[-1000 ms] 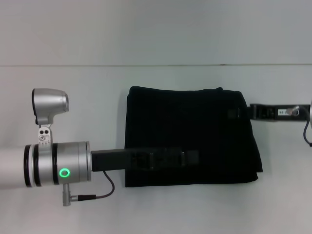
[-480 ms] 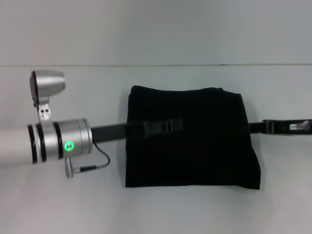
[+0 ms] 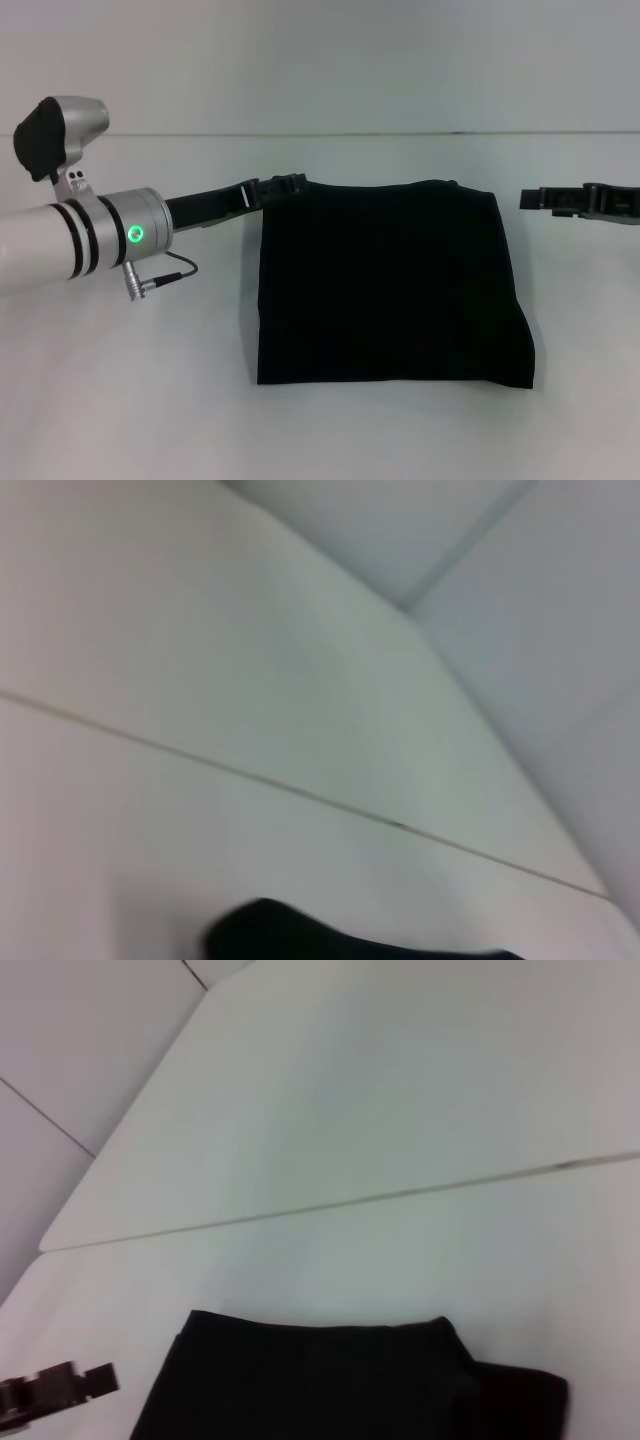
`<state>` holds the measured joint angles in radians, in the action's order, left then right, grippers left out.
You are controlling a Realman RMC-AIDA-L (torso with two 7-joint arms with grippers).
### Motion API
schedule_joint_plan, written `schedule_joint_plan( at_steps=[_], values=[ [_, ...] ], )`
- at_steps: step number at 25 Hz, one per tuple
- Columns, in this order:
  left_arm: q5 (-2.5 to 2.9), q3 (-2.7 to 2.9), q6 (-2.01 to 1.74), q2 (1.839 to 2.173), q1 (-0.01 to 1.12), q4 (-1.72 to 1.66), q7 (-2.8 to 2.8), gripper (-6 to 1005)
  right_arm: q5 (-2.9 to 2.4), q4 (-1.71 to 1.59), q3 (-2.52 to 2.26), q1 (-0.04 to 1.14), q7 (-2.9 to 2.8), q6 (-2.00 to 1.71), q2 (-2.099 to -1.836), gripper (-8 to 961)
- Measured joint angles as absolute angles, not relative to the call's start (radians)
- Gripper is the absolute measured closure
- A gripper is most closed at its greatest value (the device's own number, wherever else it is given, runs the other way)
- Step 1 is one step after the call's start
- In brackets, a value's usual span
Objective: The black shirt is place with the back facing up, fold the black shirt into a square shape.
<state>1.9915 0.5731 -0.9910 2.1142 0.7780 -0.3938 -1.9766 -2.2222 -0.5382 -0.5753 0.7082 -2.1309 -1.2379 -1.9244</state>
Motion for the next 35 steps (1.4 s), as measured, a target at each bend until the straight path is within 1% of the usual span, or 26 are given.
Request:
schedule_joint_plan(
  at_steps=[4,6,11,17,22,31,35],
  values=[
    [1.993,0.635,-0.861,2.113,0.798,-0.386,-2.056,63,-2.222,-0.539,-0.579,0.721,-2.138,-1.232,-1.936,196],
    [1.994,0.679,-0.819,2.114,0.811,-0.384,-2.073,63,-2.223,-0.539,-0.58,0.723,-2.138,-1.229,-1.942,196],
    [1.994,0.728,-0.783,2.126,0.846,-0.37,-2.078,63,-2.222,-0.535,-0.574,0.725,-2.138,-1.228,-1.944,195],
    [1.995,0.748,-0.74,2.129,0.879,-0.326,-2.075,62,-2.222,-0.536,-0.579,0.726,-2.136,-1.213,-1.95,194],
    [1.995,0.759,-0.72,2.134,0.885,-0.326,-2.077,62,-2.221,-0.538,-0.581,0.728,-2.13,-1.209,-1.954,195],
    [1.996,0.758,-0.663,2.131,0.877,-0.343,-2.075,62,-2.224,-0.532,-0.581,0.729,-2.129,-1.191,-1.956,194],
    [1.996,0.764,-0.628,2.136,0.876,-0.336,-2.067,63,-2.226,-0.531,-0.581,0.729,-2.129,-1.18,-1.961,202]
  ],
)
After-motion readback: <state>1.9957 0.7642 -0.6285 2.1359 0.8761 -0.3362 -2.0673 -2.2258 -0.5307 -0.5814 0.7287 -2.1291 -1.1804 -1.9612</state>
